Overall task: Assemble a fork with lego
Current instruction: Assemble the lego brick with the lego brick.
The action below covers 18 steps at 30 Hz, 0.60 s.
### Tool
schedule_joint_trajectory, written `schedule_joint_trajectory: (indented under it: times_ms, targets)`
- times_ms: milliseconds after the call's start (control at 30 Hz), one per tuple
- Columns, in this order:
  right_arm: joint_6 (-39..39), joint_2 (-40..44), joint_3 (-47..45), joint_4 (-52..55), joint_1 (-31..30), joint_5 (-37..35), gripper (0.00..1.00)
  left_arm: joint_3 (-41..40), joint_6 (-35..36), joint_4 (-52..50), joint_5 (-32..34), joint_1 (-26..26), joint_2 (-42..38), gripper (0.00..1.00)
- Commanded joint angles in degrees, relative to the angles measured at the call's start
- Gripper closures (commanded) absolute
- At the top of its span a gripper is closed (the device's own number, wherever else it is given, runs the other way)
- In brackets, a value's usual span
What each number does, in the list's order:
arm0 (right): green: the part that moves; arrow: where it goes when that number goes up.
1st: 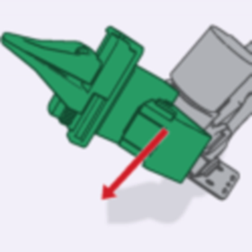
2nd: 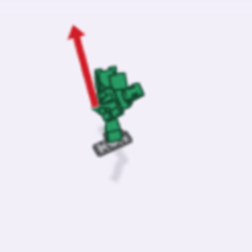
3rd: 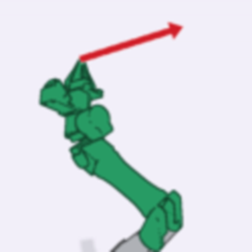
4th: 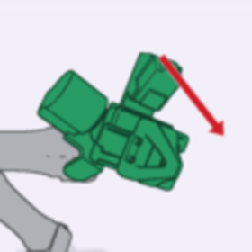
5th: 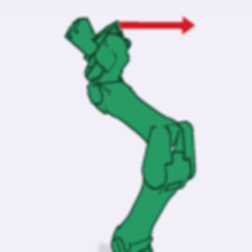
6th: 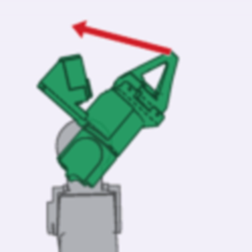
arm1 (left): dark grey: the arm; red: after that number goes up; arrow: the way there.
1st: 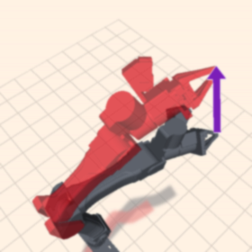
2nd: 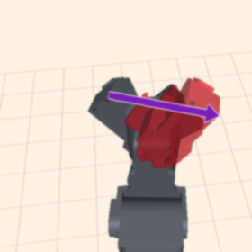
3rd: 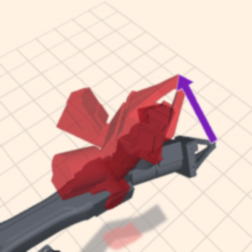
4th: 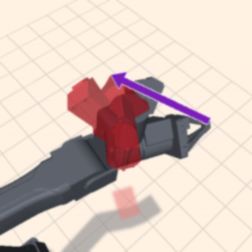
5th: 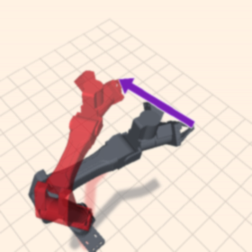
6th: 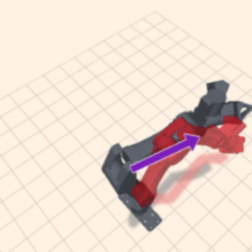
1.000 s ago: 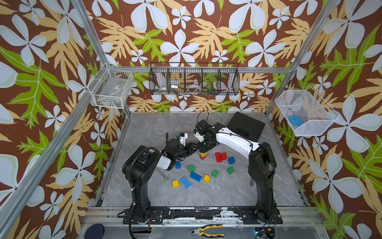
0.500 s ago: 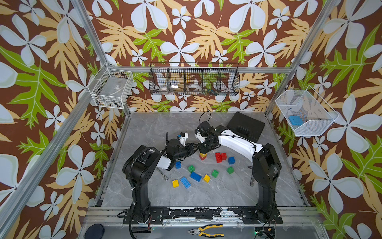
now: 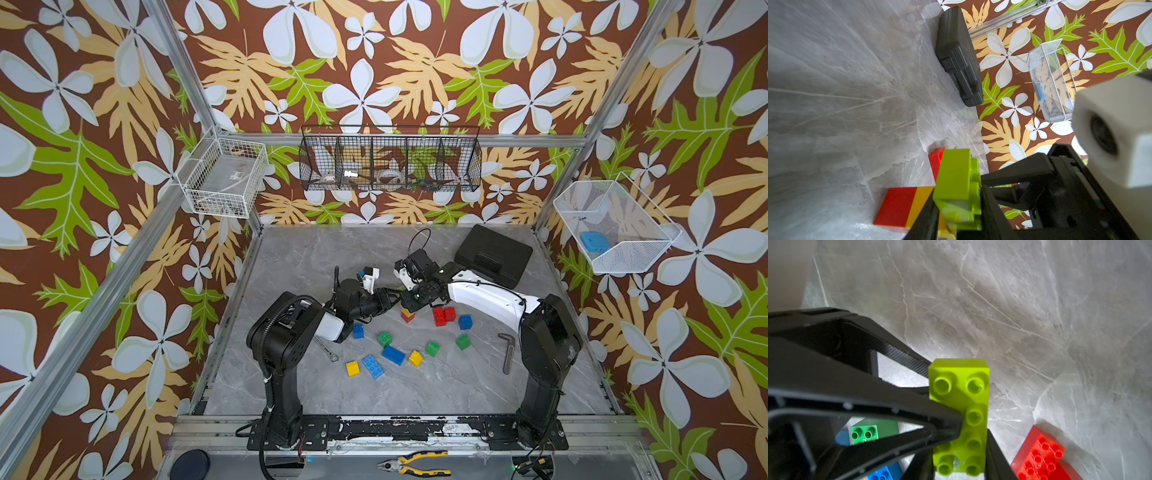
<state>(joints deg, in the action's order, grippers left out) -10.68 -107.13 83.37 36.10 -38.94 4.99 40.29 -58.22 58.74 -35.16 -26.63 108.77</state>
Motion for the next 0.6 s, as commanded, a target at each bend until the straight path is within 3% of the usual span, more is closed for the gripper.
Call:
schedule_joint_trajectory:
  times_ms: [0, 200, 567]
  targets:
    - [-1.2, -0.5, -0.2, 1.7, -0.1, 1.6, 0.73, -0.3, 0.1, -4.8, 0.2, 0.0, 0.3, 0.66]
    - [-1.1, 0.7, -1.1, 0.6, -0.2, 0.9, 0.74, -0.2, 0.0, -4.6, 0.1, 0.0, 0.0, 0.66]
    - [-1.1, 5.3, -9.5, -12.9, -0.4, 0.6, 0.78, -0.4, -0.1, -4.5, 0.1, 0.0, 0.0, 0.66]
